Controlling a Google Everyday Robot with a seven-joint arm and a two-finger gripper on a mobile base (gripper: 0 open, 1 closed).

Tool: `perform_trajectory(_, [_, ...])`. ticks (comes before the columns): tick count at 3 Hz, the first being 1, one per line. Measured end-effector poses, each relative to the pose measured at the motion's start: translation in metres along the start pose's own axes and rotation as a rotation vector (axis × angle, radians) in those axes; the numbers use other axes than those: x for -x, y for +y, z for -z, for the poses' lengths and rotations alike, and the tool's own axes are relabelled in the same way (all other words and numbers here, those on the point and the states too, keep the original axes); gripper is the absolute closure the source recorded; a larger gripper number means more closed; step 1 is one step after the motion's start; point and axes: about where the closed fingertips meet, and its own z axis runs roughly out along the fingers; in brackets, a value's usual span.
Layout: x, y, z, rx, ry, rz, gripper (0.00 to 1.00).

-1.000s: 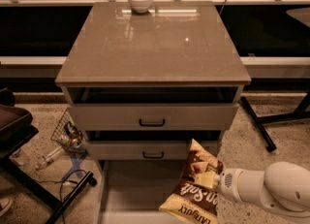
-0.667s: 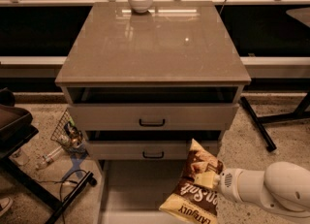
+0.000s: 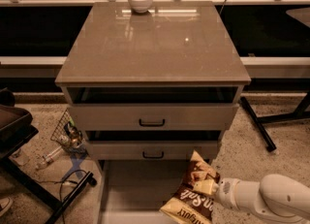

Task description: Place brown chip bag into bottom drawer

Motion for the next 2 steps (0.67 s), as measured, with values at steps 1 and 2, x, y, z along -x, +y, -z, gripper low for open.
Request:
perform_trajectory(1, [-0.006, -0.045, -0.063, 0.055, 0.015, -0.055, 1.00])
perform_trajectory(2, [-0.011, -0.069, -0.100, 0.068, 0.027, -0.080, 1.00])
